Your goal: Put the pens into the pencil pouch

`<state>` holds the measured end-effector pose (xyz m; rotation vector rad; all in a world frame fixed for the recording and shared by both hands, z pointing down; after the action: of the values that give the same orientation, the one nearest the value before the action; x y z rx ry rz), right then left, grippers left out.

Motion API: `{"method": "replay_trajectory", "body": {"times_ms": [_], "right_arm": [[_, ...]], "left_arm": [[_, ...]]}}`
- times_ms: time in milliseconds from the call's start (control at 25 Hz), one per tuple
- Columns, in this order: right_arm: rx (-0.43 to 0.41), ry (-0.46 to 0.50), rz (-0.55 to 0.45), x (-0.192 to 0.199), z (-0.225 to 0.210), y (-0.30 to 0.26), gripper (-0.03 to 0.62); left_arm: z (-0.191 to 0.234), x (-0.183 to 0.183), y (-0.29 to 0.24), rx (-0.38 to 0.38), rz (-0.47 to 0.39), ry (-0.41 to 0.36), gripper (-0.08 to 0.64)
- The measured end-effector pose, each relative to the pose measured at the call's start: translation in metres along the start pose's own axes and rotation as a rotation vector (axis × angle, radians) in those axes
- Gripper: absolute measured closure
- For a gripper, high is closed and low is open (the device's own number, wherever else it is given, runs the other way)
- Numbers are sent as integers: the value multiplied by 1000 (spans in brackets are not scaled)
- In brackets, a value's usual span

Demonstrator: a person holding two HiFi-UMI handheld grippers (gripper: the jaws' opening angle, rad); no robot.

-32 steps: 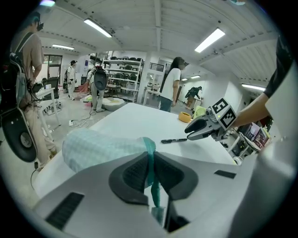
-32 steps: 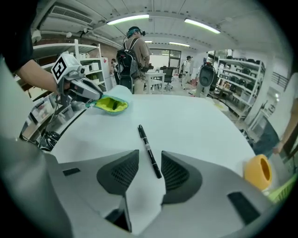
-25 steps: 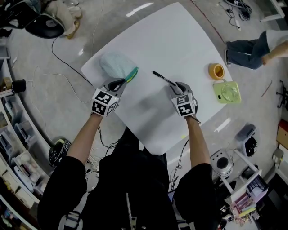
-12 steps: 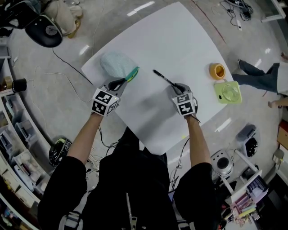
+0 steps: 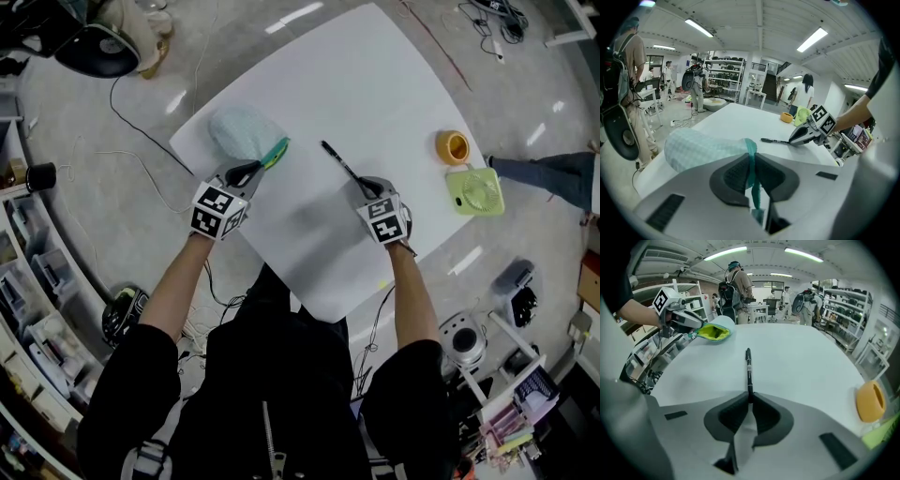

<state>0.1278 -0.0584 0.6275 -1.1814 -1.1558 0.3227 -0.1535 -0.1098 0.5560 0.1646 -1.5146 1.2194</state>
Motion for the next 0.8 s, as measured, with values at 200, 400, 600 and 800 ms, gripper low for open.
{"method": "replay_trajectory", "body": {"times_ms": [200, 400, 600, 800], "right_arm": [[-9, -1, -15, -2, 3, 6, 552], [-1, -12, -49, -8, 4, 16, 554], [-12, 18, -77, -12, 9, 32, 554], [-36, 38, -84, -16, 18, 40, 554]], "left_arm": [[-1, -2, 0, -1, -1, 4, 511], [0, -2, -1, 2, -5, 5, 511], [-2, -4, -2, 2, -12, 9, 511], [-1, -5, -1, 0, -17, 10, 511]]}}
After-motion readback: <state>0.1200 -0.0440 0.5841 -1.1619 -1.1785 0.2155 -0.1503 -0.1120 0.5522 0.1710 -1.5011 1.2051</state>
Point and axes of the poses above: the fingertips, and each gripper's own axes: y backward along the fingers, z to its left, x out of its underside, the point moved 6 cm from there along y, backward along the fingers, and after that the axes turned 5 degrees about -y, right-handed, at the moved point
